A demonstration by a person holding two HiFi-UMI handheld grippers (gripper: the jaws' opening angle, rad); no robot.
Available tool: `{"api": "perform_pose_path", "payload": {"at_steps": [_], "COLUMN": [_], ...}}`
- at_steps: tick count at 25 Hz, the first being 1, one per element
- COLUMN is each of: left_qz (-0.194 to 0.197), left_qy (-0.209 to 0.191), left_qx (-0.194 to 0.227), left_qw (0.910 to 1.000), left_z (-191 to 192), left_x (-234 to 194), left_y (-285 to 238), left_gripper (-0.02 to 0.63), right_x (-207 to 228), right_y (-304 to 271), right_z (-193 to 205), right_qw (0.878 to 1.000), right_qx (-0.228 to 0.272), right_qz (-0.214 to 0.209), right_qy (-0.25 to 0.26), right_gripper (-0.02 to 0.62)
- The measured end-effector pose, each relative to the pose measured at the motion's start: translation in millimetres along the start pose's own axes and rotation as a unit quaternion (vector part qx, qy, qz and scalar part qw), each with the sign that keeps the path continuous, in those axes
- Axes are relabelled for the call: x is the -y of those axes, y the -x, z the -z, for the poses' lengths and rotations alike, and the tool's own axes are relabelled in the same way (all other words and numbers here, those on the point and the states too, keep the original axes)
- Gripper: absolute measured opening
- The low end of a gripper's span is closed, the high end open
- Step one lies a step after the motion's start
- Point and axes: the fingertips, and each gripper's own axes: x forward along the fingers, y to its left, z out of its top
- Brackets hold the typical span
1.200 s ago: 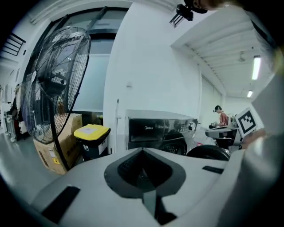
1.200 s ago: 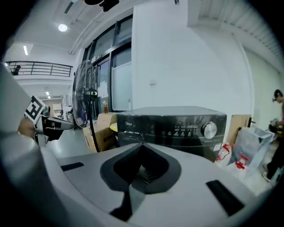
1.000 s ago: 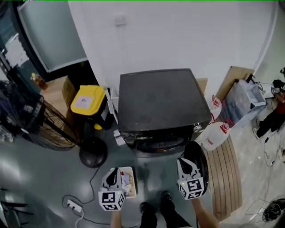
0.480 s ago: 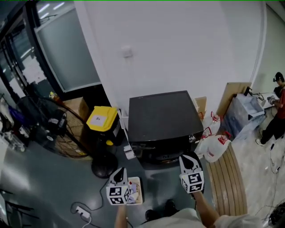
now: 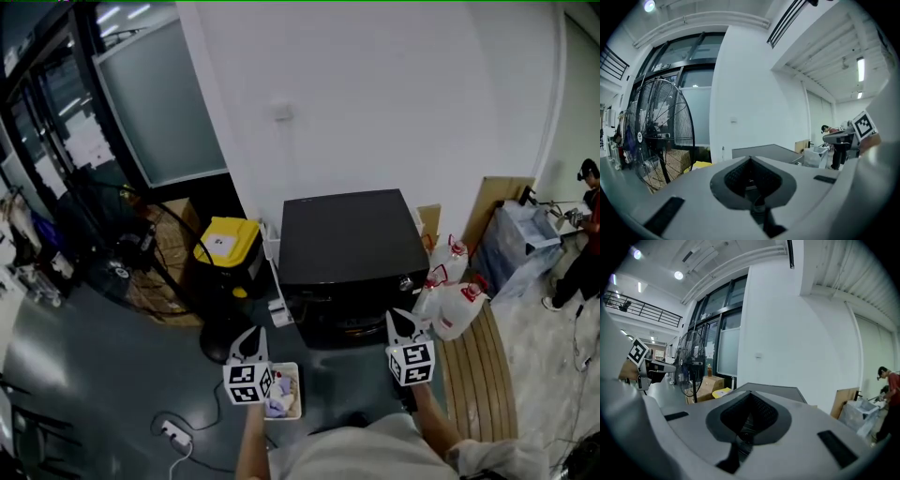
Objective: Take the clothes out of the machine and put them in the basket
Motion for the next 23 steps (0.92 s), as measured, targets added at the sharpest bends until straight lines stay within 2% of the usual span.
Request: {"api": "perform_pose_path", "payload": {"at_steps": [23], "left_qz": [-0.003], "left_qy": [-0.011], "left_qx": [-0.005], "left_qw": [0.9999], "left_z": [-0.7], "left_x": [-3.9], "left_y": [-15.9], "left_gripper": [0.018], "right_x": [-5.5], "right_y": [-31.6], "right_z": [-8.5], "right_qw": [1.0], "right_qx": [-0.001], "right_qz": [-0.014], "right_qy": [0.013], "right_gripper": [0.023]}}
